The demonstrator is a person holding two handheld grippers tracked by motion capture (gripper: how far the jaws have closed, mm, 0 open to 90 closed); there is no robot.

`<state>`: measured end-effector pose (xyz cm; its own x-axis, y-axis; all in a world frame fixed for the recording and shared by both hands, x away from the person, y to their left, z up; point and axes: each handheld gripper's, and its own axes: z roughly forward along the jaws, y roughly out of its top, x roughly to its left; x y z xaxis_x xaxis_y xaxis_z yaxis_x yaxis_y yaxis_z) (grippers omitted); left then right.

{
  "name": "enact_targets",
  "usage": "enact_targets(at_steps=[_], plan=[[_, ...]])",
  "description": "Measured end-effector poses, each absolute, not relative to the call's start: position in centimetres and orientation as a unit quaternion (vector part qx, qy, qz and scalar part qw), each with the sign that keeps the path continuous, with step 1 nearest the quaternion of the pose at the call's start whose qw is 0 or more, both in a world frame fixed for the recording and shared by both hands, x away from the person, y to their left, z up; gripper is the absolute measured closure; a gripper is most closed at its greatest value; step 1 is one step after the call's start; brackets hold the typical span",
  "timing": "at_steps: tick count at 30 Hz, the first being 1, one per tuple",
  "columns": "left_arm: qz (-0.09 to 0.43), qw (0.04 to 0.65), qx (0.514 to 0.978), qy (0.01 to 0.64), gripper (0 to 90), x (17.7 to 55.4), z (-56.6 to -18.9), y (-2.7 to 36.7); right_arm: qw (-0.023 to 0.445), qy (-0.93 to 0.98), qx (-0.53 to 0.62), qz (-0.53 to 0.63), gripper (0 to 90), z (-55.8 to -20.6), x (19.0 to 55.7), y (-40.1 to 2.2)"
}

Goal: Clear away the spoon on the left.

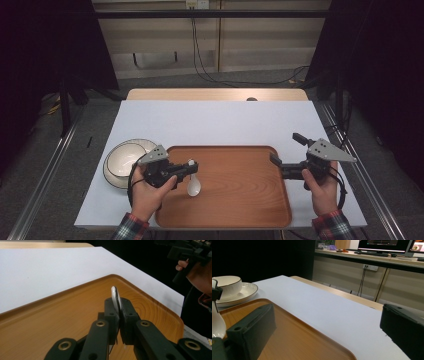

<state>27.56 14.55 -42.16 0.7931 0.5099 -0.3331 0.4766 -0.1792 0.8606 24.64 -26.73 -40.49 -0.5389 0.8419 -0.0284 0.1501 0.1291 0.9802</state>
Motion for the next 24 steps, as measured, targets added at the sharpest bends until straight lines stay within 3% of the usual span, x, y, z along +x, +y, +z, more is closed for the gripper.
enact_targets(at_steps=[12, 24], plan=[[-0.010, 0.563, 0.755, 0.337, 85.1, 27.9, -42.9, 15.0, 0.316, 0.682, 0.367, 0.548, 0.0, -40.6, 24.7, -26.6], [0.004, 0.550, 0.755, 0.357, 82.5, 28.9, -43.8, 15.1, 0.307, 0.688, 0.365, 0.546, 0.0, -40.8, 24.9, -26.5]])
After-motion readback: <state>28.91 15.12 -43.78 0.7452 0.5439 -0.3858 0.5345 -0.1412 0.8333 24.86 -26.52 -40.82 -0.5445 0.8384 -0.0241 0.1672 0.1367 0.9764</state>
